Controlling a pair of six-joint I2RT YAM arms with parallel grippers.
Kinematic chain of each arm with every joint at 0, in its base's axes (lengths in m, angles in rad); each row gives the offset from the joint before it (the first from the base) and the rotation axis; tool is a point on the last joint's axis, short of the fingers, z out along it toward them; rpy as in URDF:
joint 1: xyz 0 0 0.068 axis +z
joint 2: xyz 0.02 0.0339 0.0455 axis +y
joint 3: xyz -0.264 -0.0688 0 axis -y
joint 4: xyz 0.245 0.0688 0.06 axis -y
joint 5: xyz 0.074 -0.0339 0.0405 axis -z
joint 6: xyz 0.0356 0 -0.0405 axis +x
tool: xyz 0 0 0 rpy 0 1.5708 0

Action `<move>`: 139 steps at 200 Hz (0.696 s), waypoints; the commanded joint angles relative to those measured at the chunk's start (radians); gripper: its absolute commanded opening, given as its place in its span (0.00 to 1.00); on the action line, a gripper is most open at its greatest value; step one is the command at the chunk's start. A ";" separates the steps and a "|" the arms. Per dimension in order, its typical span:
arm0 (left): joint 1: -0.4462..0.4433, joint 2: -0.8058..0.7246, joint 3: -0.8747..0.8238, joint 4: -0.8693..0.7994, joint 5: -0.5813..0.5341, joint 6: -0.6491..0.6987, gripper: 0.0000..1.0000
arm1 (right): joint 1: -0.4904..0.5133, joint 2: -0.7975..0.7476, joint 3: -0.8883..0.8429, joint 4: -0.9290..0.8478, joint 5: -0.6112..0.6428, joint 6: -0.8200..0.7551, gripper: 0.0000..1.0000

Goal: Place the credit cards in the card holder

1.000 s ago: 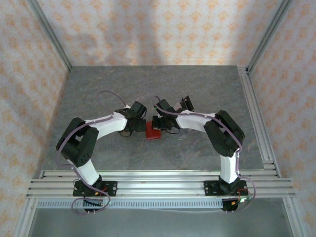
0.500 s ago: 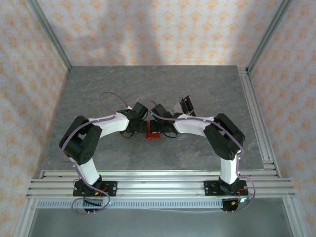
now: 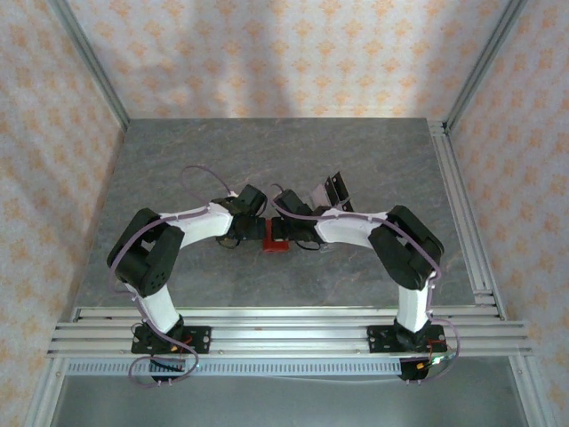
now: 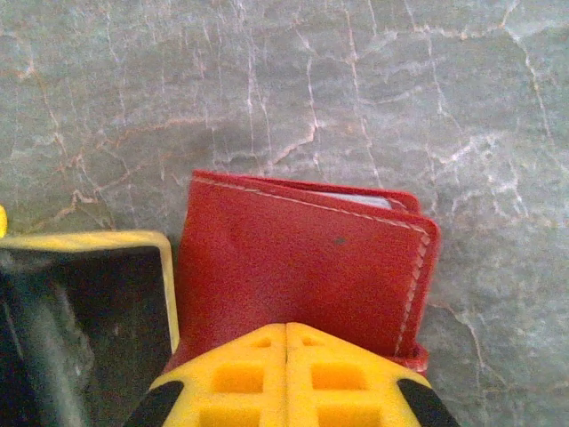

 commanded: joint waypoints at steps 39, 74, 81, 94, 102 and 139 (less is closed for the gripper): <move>-0.011 0.076 -0.001 0.020 -0.007 -0.009 0.94 | 0.028 0.041 -0.109 -0.184 -0.058 -0.043 0.00; -0.010 0.086 0.003 0.019 -0.009 -0.013 0.95 | 0.076 0.105 -0.118 -0.212 0.031 -0.082 0.00; -0.011 0.088 0.004 0.020 -0.009 -0.014 0.95 | 0.088 0.114 -0.128 -0.212 0.056 -0.083 0.00; -0.012 0.092 0.005 0.022 -0.006 -0.015 0.94 | 0.104 0.119 -0.161 -0.193 0.085 -0.073 0.00; -0.011 0.094 0.007 0.022 -0.007 -0.018 0.95 | 0.108 0.108 -0.179 -0.175 0.102 -0.063 0.00; -0.012 0.089 0.011 0.016 -0.007 -0.019 0.94 | 0.110 0.092 -0.232 -0.149 0.103 -0.018 0.00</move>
